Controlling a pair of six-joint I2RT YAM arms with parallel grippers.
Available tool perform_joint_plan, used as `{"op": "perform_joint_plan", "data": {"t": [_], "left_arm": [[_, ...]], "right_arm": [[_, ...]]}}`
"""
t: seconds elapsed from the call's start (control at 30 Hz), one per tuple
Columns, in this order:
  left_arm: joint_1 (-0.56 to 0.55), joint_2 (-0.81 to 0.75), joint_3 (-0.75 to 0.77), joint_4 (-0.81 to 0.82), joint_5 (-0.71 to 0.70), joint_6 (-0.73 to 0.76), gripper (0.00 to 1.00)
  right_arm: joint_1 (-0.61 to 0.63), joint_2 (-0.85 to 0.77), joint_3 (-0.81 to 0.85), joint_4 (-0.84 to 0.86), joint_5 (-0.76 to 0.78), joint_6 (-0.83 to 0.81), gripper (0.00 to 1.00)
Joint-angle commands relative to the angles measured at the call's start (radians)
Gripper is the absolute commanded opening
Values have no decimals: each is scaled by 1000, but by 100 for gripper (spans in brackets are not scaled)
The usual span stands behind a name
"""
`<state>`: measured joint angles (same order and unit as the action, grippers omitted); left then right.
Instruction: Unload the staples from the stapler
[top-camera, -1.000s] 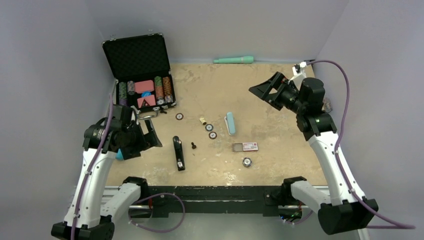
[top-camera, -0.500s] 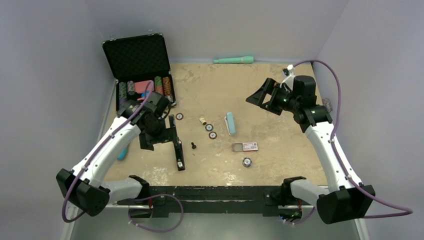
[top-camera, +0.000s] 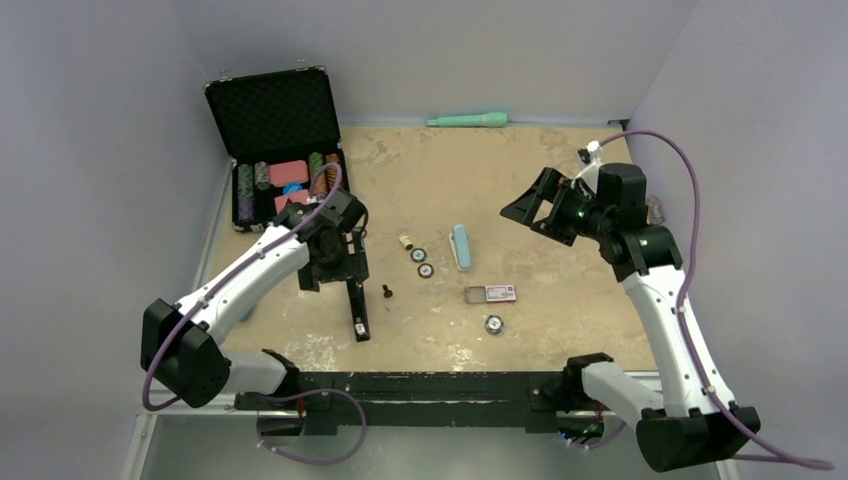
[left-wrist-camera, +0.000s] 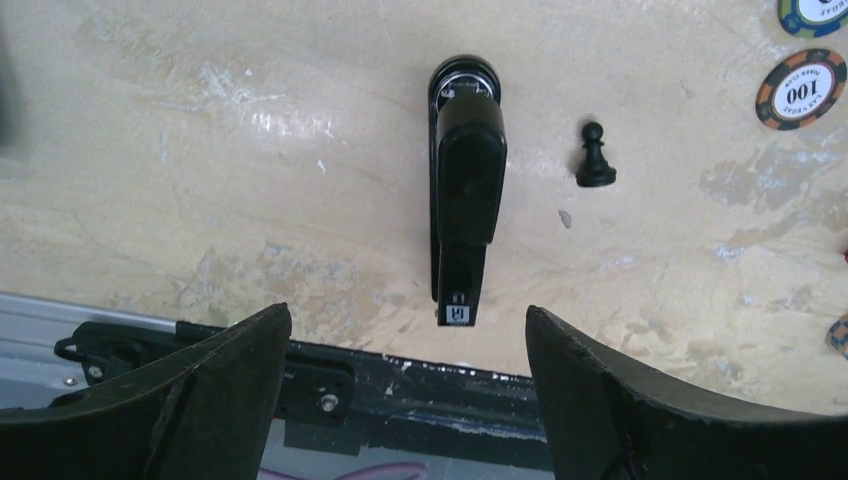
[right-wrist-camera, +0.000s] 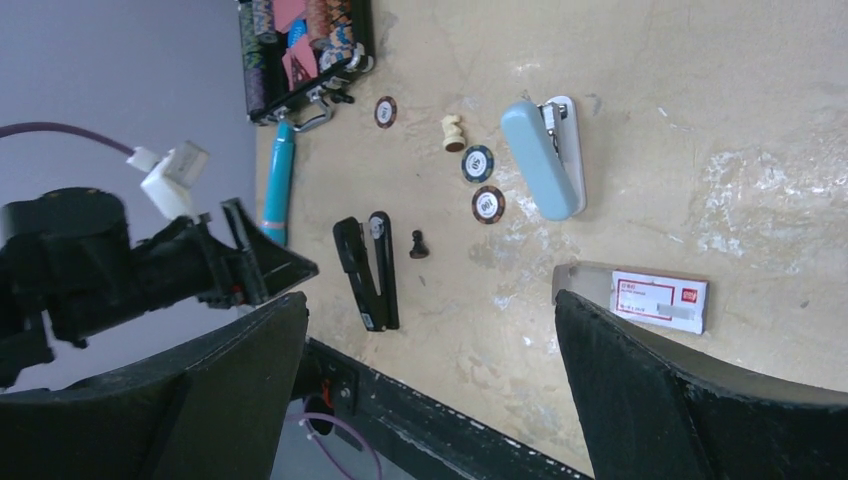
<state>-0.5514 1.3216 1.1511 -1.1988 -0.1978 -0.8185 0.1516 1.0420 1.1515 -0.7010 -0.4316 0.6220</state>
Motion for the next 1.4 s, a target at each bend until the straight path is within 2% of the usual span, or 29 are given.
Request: {"op": "perform_joint_plan", "data": {"t": [0.0, 0.27, 0.47, 0.8, 1.17, 1.23, 1.37], "left_arm": [[-4, 12, -42, 148, -37, 24, 91], [-3, 21, -103, 206, -30, -6, 98], [-3, 10, -173, 280, 28, 7, 94], [-3, 13, -319, 437, 43, -51, 89], [-4, 116, -314, 459, 62, -67, 74], [-4, 113, -321, 464, 59, -73, 67], [-2, 115, -321, 474, 51, -78, 44]], "right_arm": [[3, -66, 13, -44, 40, 66, 99], [3, -159, -25, 26, 27, 20, 99], [3, -104, -22, 14, -31, -84, 99], [3, -188, -119, 31, -75, -108, 99], [3, -190, -181, 63, -69, -133, 99], [3, -177, -174, 49, -61, -154, 99], [3, -169, -167, 37, -55, -168, 99]]}}
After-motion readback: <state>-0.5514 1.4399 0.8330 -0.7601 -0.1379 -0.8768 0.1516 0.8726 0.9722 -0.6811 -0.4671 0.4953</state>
